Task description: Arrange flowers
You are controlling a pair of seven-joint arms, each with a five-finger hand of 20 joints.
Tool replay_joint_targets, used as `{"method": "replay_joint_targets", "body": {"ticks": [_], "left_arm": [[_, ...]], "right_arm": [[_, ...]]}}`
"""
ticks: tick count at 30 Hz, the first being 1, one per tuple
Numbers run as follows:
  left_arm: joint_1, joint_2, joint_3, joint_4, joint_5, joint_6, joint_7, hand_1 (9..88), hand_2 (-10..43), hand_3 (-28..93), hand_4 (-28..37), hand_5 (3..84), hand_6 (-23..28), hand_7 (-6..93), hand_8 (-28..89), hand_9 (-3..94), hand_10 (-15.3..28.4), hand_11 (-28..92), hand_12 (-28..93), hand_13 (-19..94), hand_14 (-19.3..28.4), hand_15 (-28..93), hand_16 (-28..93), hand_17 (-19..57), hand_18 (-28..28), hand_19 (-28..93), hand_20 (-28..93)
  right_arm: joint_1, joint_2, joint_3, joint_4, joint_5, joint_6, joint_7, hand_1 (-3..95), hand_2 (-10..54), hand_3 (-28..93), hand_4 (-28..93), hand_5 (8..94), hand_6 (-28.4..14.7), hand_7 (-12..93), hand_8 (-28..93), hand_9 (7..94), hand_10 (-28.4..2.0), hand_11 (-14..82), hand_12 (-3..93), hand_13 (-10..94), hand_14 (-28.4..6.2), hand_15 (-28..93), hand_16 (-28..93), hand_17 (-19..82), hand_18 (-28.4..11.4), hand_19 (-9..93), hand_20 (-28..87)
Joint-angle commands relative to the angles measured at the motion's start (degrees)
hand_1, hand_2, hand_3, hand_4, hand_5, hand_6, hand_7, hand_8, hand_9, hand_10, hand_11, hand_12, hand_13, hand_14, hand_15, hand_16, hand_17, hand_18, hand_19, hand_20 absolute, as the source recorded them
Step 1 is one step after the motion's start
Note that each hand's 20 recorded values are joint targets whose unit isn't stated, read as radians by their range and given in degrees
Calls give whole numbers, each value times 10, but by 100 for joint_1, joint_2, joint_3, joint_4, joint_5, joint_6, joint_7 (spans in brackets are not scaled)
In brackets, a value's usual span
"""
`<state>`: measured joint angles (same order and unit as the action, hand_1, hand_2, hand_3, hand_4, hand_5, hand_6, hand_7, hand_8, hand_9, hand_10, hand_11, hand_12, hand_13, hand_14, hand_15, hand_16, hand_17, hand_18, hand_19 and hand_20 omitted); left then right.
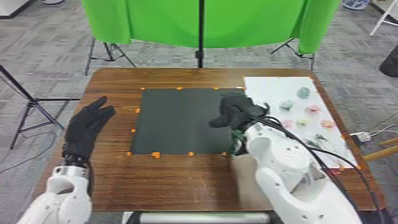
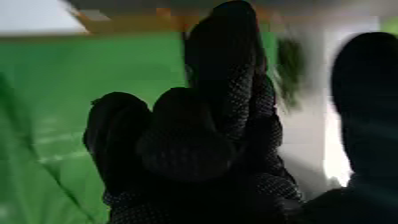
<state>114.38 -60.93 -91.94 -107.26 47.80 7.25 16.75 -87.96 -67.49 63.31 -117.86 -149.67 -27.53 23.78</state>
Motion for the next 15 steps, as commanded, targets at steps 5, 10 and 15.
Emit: {"method": "replay_joint_targets", "body": {"ticks": [5,10,15], "left_arm": [[295,-148,-46,-109,140,-163,-372,208,-58,670,-245,471,36,89,-49,461,135,165,150,363,162,110,55,88,129,30,223],[242,-182,-11,-106,227,-307,-534,209,-58,663,-242,470,38,84,-47,459,137,162,151,362,164,110,57,86,131,34,222],[214,-181,-21,-109,267,-352,-605,209,-56,656,-240,471,39,81,-46,459,138,161,151,362,167,110,58,85,132,36,221]], "right_arm": [[-265,30,322,253,93,-695,806,207,-95,556,-43,802,-47,233,-36,876,-145,405,277,911,-19,628,326,670,-109,932,376],[-230,-157,299,455,154,-927,955,172,-81,554,-61,817,-54,211,-29,890,-150,389,273,925,-17,608,319,685,-102,931,341],[-173,-312,195,694,-88,-971,908,175,-79,559,-59,832,-50,218,-24,907,-147,385,272,936,-14,602,314,699,-101,932,327]]}}
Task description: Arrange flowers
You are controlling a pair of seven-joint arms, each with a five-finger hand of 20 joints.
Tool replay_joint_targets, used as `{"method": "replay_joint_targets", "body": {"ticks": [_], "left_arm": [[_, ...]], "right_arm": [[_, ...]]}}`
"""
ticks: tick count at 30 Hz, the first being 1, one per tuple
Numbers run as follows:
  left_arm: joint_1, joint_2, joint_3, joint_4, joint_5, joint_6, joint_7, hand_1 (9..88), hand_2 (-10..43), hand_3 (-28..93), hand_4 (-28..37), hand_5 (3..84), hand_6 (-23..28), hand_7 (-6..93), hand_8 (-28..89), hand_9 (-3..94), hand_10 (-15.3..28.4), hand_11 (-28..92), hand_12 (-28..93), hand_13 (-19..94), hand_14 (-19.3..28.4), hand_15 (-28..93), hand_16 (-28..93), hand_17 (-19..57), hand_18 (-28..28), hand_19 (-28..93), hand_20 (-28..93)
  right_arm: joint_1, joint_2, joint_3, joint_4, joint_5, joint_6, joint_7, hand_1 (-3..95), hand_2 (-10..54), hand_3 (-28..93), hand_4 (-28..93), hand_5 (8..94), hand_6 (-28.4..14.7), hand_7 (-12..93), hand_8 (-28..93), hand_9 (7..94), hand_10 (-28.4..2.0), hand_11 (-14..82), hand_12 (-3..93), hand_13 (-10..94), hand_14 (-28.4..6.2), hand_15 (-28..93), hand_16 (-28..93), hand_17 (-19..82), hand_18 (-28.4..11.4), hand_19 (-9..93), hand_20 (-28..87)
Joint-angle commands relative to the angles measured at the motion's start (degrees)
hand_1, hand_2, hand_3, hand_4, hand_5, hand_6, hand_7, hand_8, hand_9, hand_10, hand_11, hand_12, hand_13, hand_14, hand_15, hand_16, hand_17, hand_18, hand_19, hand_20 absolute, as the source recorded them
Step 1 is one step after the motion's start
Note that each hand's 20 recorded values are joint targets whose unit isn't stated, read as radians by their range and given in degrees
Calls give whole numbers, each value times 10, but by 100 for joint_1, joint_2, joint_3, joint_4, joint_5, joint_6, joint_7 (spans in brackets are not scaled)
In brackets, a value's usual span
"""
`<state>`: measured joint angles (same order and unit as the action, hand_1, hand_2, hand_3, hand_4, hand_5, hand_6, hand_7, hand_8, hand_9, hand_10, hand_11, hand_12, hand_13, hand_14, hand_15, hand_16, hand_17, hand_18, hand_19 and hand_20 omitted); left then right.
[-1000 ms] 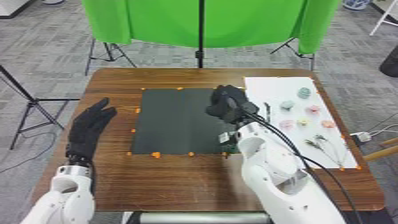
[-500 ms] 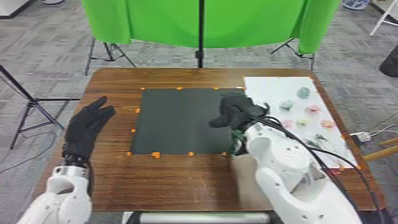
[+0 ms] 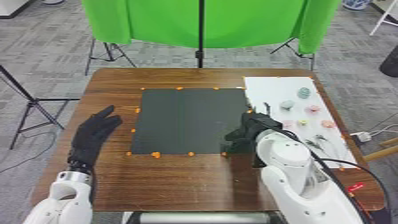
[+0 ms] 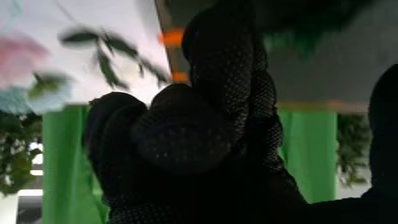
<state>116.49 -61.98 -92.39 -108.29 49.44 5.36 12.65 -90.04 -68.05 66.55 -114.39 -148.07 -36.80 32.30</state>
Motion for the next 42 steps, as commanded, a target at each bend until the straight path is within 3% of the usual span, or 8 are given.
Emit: {"method": "replay_joint_targets", "body": {"ticks": [1,12,15,18,31,42], "left_arm": [[1,-79,21,-6,100,-178,-209,209,-56,656,-239,471,39,81,-45,459,138,161,152,362,167,110,58,85,133,37,221],[1,-147,-5,-49,195,-231,-308,212,-52,650,-234,471,42,75,-43,456,140,154,153,357,168,103,59,83,134,38,217],[45,-162,-47,-76,200,-244,-314,213,-54,651,-231,471,43,73,-43,456,141,151,153,356,169,102,61,81,134,38,217],[73,-173,-78,-99,190,-196,-325,215,-53,649,-231,472,45,72,-42,452,140,149,154,354,169,101,62,80,134,38,216],[55,-149,-53,-94,116,-235,-319,220,-55,645,-224,464,47,62,-40,441,141,139,158,351,169,99,67,79,132,33,215],[-51,-117,30,-56,125,-268,-325,222,-54,640,-221,461,49,57,-39,440,138,137,160,350,167,99,68,79,132,34,215]], "right_arm": [[20,-277,-146,382,-302,9,45,181,-82,558,-58,833,-50,218,-25,909,-146,384,272,936,-14,602,313,700,-100,932,325],[12,-553,-586,813,-894,-78,-315,357,-95,570,-11,846,-30,293,-30,927,-129,417,262,937,-9,663,267,721,-100,932,346],[-51,-585,-588,824,-821,-167,-330,451,-95,514,59,845,-24,264,225,927,-124,431,259,937,-7,677,252,724,-98,932,352],[-134,-615,-522,838,-792,-48,-458,511,-95,484,129,849,-15,275,272,929,-118,444,260,937,-7,693,246,730,-99,932,362],[-29,-238,-281,208,-230,2135,-800,510,-95,571,153,830,-16,358,278,914,-110,539,256,937,6,764,249,745,-111,932,464],[566,-268,-714,84,215,2374,-1091,495,-95,616,128,831,-15,384,271,919,-110,553,252,937,9,781,236,750,-114,932,484]]}}
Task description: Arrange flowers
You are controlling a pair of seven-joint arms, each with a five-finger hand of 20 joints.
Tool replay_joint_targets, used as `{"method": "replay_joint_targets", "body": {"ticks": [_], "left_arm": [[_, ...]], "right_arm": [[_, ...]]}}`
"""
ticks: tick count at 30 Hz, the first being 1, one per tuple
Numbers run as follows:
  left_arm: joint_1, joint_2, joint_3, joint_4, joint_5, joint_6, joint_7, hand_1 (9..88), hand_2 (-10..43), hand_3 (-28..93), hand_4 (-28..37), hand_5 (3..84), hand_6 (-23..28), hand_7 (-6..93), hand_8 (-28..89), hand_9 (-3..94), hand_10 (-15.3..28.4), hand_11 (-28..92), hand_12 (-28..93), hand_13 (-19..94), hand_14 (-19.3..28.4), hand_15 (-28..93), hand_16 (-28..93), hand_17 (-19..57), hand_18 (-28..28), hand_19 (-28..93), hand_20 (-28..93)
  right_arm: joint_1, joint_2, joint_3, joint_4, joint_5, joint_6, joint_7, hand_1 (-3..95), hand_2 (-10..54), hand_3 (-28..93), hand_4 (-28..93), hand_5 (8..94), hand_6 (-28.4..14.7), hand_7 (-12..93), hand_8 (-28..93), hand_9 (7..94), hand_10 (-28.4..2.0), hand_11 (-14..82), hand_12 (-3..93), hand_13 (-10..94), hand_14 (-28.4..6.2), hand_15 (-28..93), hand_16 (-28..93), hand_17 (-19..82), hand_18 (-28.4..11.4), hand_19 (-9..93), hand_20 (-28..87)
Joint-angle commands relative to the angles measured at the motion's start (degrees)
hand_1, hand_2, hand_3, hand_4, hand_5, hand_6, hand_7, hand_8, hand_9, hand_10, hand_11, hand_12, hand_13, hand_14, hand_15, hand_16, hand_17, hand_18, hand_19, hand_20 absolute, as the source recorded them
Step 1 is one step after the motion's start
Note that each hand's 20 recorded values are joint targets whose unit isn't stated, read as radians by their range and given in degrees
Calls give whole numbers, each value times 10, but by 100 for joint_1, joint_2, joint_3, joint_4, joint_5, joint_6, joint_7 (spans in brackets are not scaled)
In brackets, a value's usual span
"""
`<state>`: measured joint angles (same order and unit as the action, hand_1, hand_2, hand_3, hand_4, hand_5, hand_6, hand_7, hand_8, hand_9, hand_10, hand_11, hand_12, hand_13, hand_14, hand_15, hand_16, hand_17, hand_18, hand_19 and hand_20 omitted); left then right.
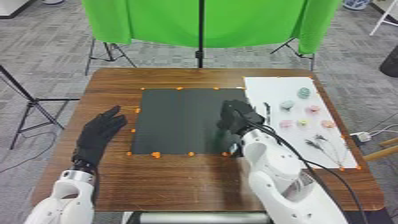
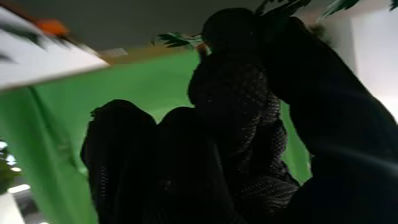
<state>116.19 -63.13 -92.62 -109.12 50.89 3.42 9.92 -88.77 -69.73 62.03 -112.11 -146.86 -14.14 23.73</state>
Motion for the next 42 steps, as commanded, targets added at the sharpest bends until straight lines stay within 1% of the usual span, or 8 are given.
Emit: {"method": "replay_joint_targets", "body": {"ticks": [1,7,10,16,19,23,38,42], "left_arm": [[-17,5,45,26,-19,-63,-54,222,-54,640,-221,460,49,57,-38,440,138,137,160,350,168,100,68,79,132,34,215],[-91,18,101,73,-39,-6,3,223,-53,637,-218,458,48,56,-38,439,136,137,161,350,169,101,69,79,132,35,215],[-108,16,138,87,-71,149,84,222,-52,635,-218,457,48,55,-37,438,136,136,161,350,169,101,69,79,133,36,215],[-130,-12,228,107,-254,474,318,178,-33,647,-258,452,48,53,-40,433,134,130,158,346,166,97,67,81,132,35,212],[-67,-13,268,78,-275,546,422,163,-25,649,-272,439,49,49,-41,426,134,127,158,342,166,95,66,81,131,35,211],[-117,-17,320,116,-340,632,496,151,-19,643,-280,414,54,39,-42,403,132,114,149,317,156,84,61,75,127,21,200],[-311,-7,386,231,-305,289,354,148,-23,649,-283,416,56,45,-42,405,135,115,146,316,154,82,55,66,118,16,186],[-326,-8,396,237,-284,221,315,149,-24,644,-283,420,53,52,-48,408,136,124,139,324,156,84,49,67,119,16,184]], "right_arm": [[500,-117,-332,-104,118,129,-282,494,-95,620,124,831,-15,385,271,919,-110,553,252,937,10,781,235,750,-114,932,484],[943,-409,-758,203,287,-79,-456,487,-95,637,111,833,-13,387,270,921,-110,553,252,937,10,784,232,751,-115,932,487],[1182,-645,-959,508,285,-124,-609,484,-95,642,106,833,-12,388,270,921,-109,554,252,937,10,784,232,751,-114,932,488],[1608,-1163,-1227,1215,168,-135,-911,478,-95,652,91,827,-11,392,268,919,-109,555,253,937,11,785,231,750,-114,932,493],[1650,-1310,-1321,1397,43,-183,-1018,470,-95,674,66,823,-10,399,261,917,-109,557,253,937,12,785,232,749,-114,932,497],[1652,-1478,-1346,1643,-173,-205,-1280,485,-95,643,81,815,-12,403,257,909,-108,559,254,937,14,779,240,748,-113,932,498],[1426,-1686,-1141,2297,-1114,-481,-2487,505,-79,606,6,797,-12,397,254,888,-107,555,268,937,14,737,305,721,-116,932,500],[1429,-1606,-1231,2321,-1229,-485,-2477,503,-72,613,-31,805,-6,381,262,890,-103,548,278,937,15,726,325,714,-118,932,502]]}}
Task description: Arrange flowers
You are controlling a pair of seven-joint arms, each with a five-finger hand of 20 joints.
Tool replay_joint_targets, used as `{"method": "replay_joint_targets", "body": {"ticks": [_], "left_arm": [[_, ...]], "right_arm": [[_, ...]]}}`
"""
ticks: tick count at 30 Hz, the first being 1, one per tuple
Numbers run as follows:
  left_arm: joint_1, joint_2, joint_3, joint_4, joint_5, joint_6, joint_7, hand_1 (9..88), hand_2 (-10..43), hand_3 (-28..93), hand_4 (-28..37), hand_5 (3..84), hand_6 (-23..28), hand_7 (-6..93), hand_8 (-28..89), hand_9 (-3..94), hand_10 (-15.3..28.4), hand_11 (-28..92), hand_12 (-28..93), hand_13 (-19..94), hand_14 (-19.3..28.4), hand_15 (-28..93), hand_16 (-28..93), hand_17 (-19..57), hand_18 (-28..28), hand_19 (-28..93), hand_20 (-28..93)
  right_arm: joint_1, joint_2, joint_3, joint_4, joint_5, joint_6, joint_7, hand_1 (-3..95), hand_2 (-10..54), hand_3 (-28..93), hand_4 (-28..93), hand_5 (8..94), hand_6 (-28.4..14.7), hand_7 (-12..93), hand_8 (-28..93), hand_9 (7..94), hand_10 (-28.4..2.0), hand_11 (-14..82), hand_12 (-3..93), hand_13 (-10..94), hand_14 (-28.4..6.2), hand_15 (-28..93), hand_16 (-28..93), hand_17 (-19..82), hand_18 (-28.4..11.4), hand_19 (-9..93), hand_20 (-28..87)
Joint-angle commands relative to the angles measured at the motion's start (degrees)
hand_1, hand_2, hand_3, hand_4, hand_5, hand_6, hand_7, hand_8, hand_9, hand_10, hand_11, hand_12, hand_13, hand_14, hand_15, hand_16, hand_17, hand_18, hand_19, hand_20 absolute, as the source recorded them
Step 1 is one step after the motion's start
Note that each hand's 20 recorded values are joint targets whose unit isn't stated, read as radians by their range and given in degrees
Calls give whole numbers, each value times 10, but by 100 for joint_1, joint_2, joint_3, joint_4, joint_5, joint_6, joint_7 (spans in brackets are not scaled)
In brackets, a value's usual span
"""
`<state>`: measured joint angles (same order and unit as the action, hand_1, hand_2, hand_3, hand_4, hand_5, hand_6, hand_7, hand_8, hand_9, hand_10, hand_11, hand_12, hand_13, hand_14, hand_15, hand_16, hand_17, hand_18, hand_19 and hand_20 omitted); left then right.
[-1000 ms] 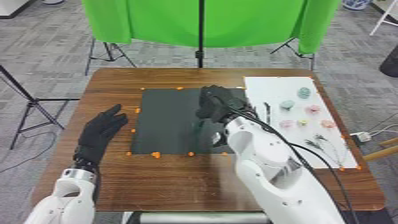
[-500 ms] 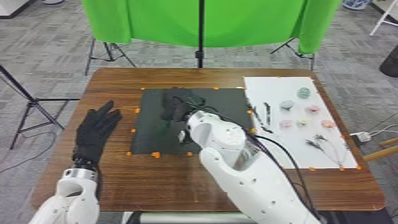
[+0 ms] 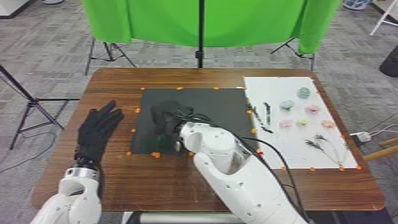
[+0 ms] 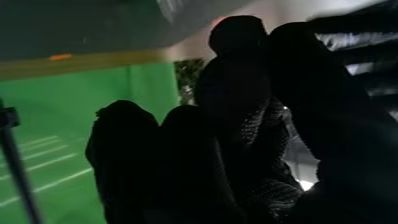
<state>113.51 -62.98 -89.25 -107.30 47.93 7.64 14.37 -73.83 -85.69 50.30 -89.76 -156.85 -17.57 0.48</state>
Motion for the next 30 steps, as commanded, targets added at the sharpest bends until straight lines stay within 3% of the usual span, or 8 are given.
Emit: {"method": "replay_joint_targets", "body": {"ticks": [1,7,9,13,16,20,24,30], "left_arm": [[-45,-29,45,49,10,-212,-134,149,-24,643,-283,420,53,53,-48,409,136,126,137,324,156,85,49,67,119,16,184],[59,-57,-23,0,2,-185,-132,150,-27,638,-283,431,54,65,-52,422,141,150,131,338,163,95,45,69,122,19,183],[90,-70,-58,-20,11,-205,-153,151,-30,643,-283,434,56,73,-57,421,144,161,127,336,164,105,44,68,122,21,183],[201,-105,-154,-77,21,-199,-123,153,-33,659,-283,433,59,76,-58,416,146,161,126,330,164,106,43,67,123,24,183],[298,-117,-226,-130,15,-154,-138,151,-32,665,-283,426,56,71,-56,412,142,153,129,327,162,102,45,65,122,23,183],[388,-143,-293,-171,15,-107,-152,158,-32,664,-283,419,53,61,-51,409,137,143,135,327,159,95,49,66,121,19,184],[433,-141,-333,-205,49,-120,-202,176,-39,664,-282,417,53,56,-48,409,137,138,139,327,158,92,54,65,121,17,185],[511,-162,-376,-255,75,-118,-268,193,-42,660,-272,419,57,49,-44,409,137,134,144,327,157,90,58,65,120,16,187]], "right_arm": [[-75,3,-65,72,-199,-162,-133,500,-73,615,-32,805,-4,379,264,890,-103,547,279,937,15,724,328,710,-119,932,501],[88,335,-184,-290,374,72,198,510,-27,552,-26,810,6,377,196,896,-104,534,284,937,15,714,348,705,-121,932,499],[182,608,-137,-669,691,142,355,535,32,442,36,802,1,389,-10,895,-105,528,289,934,12,708,353,697,-128,932,500],[130,1463,231,-1790,1439,88,993,561,97,187,135,710,-30,304,-63,824,-130,446,279,856,-26,668,343,600,-154,930,451],[-180,2024,977,-2646,1885,-379,1494,470,49,279,83,657,-39,218,-53,772,-154,280,252,820,-60,571,316,541,-157,922,444],[-843,2673,2200,-3305,2031,-529,1885,381,-14,420,6,596,-43,142,-45,699,-178,155,221,781,-83,544,310,517,-163,911,450],[-1712,3018,3453,-3544,2147,-720,2383,344,-83,478,-50,573,-51,108,-45,668,-185,121,212,775,-88,548,308,518,-160,909,450],[-3031,3061,4668,-3445,1661,-861,2716,319,-95,436,-126,586,-68,90,-47,667,-188,116,209,776,-89,559,304,526,-154,914,450]]}}
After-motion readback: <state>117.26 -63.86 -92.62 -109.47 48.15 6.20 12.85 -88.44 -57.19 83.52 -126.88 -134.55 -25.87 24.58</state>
